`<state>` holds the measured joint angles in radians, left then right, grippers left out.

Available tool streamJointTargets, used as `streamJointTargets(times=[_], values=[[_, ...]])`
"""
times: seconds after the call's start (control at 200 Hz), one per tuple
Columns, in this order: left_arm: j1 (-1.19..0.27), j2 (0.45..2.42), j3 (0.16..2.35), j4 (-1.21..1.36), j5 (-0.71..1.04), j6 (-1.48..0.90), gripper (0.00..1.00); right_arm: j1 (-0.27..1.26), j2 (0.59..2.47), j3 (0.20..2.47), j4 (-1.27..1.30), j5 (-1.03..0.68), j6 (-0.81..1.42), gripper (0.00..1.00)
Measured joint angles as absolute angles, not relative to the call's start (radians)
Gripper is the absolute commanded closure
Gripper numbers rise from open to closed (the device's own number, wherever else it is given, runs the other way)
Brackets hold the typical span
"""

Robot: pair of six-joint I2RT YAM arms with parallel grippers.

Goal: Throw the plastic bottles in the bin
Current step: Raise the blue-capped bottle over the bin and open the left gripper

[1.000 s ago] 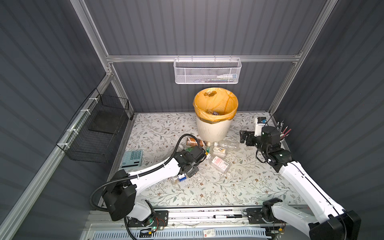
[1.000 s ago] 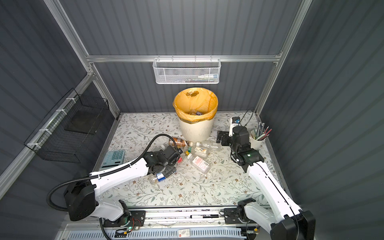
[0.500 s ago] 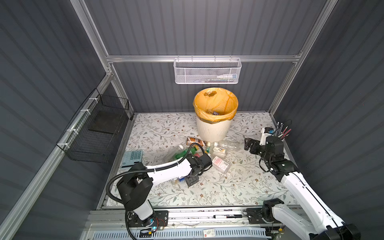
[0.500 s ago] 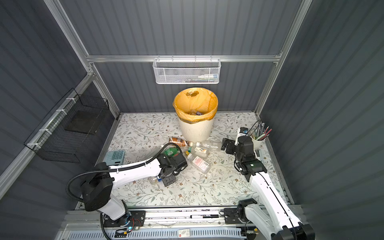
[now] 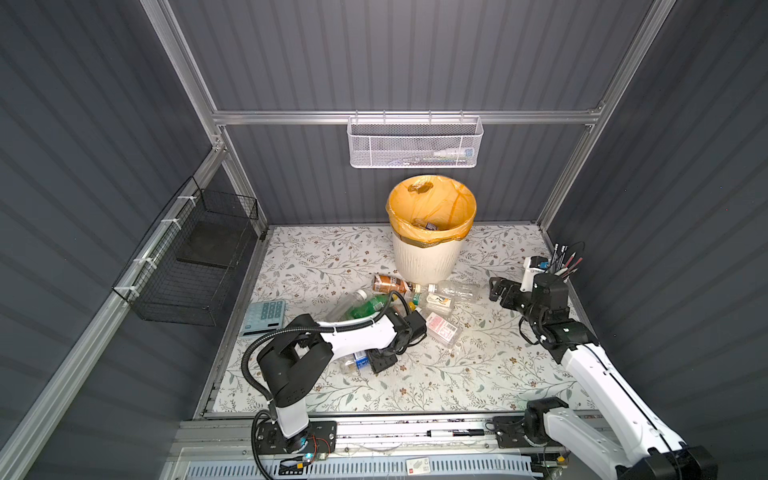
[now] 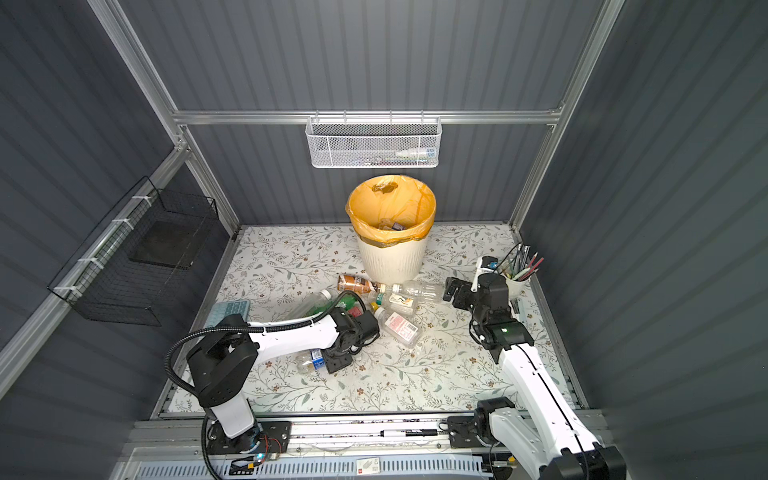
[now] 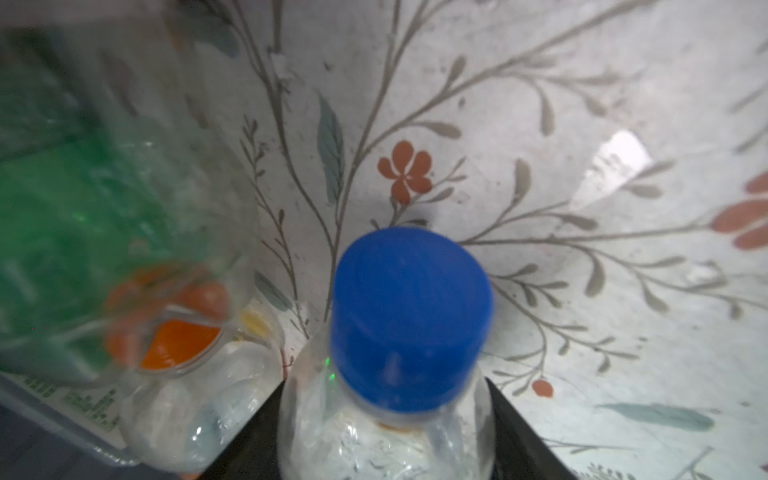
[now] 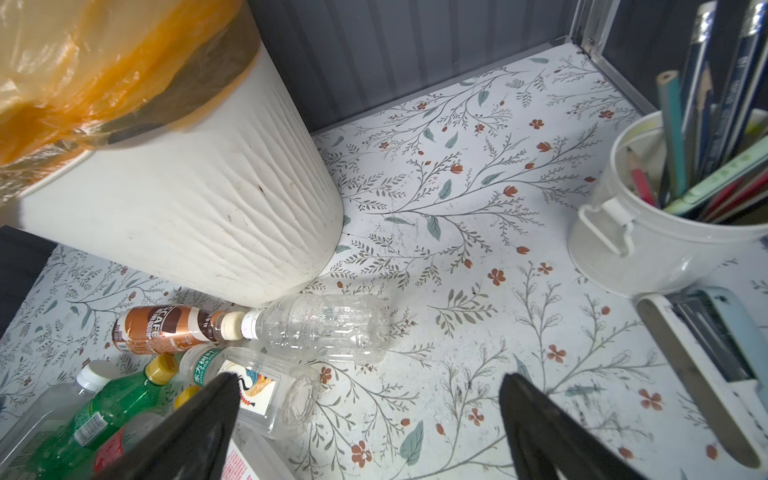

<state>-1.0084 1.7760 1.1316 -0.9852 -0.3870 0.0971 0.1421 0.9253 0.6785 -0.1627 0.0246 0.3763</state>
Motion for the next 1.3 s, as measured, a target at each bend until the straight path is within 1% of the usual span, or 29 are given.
streamJointTargets(times=[0.06, 0.25, 0.42, 0.545, 0.625, 0.7, 0.79, 0.865, 0.92, 0.966, 1.071, 1.136, 1.166, 1.231, 1.301], values=[[-1.009, 1.776, 1.136, -0.991, -0.384, 0.097, 0.45, 0.140, 0.926, 0.678, -0.161, 0.021, 0.379, 0.01], [-1.009, 1.724, 1.155, -0.975, -0.376, 0.097, 0.45, 0.131, 0.926, 0.678, -0.156, 0.010, 0.381, 0.01], [-1.009, 1.571, 1.242, -0.952, -0.404, 0.094, 0.43, 0.122, 0.925, 0.667, -0.150, 0.006, 0.382, 0.01], [-1.010, 1.433, 1.331, -0.883, -0.520, 0.098, 0.47, 0.115, 0.925, 0.660, -0.149, 0.004, 0.383, 0.01], [-1.009, 1.327, 1.360, -0.754, -0.629, 0.141, 0.50, 0.113, 0.923, 0.659, -0.149, 0.002, 0.385, 0.01], [-1.009, 1.220, 1.361, -0.562, -0.675, 0.215, 0.50, 0.112, 0.920, 0.658, -0.145, -0.003, 0.388, 0.01], [-1.008, 1.123, 1.353, -0.274, -0.663, 0.302, 0.47, 0.111, 0.916, 0.658, -0.144, -0.011, 0.393, 0.01], [-1.009, 1.107, 1.361, -0.058, -0.624, 0.360, 0.47, 0.110, 0.909, 0.657, -0.144, -0.017, 0.398, 0.01], [-1.002, 1.134, 1.404, 0.052, -0.590, 0.388, 0.46, 0.110, 0.901, 0.657, -0.146, -0.019, 0.401, 0.01], [-0.982, 1.199, 1.478, 0.117, -0.546, 0.388, 0.46, 0.110, 0.892, 0.657, -0.147, -0.020, 0.403, 0.01], [-0.883, 1.388, 1.682, 0.152, -0.408, 0.303, 0.43, 0.110, 0.876, 0.657, -0.149, -0.028, 0.403, 0.01], [-0.805, 1.551, 1.835, 0.114, -0.327, 0.218, 0.35, 0.110, 0.873, 0.657, -0.150, -0.039, 0.402, 0.01], [-0.785, 1.626, 1.906, 0.079, -0.299, 0.183, 0.29, 0.110, 0.873, 0.658, -0.154, -0.044, 0.400, 0.01], [-0.748, 1.797, 2.065, -0.026, -0.250, 0.112, 0.12, 0.110, 0.873, 0.664, -0.175, -0.056, 0.394, 0.01], [-0.736, 1.926, 2.164, -0.123, -0.214, 0.054, 0.01, 0.110, 0.871, 0.674, -0.201, -0.062, 0.385, 0.01]])
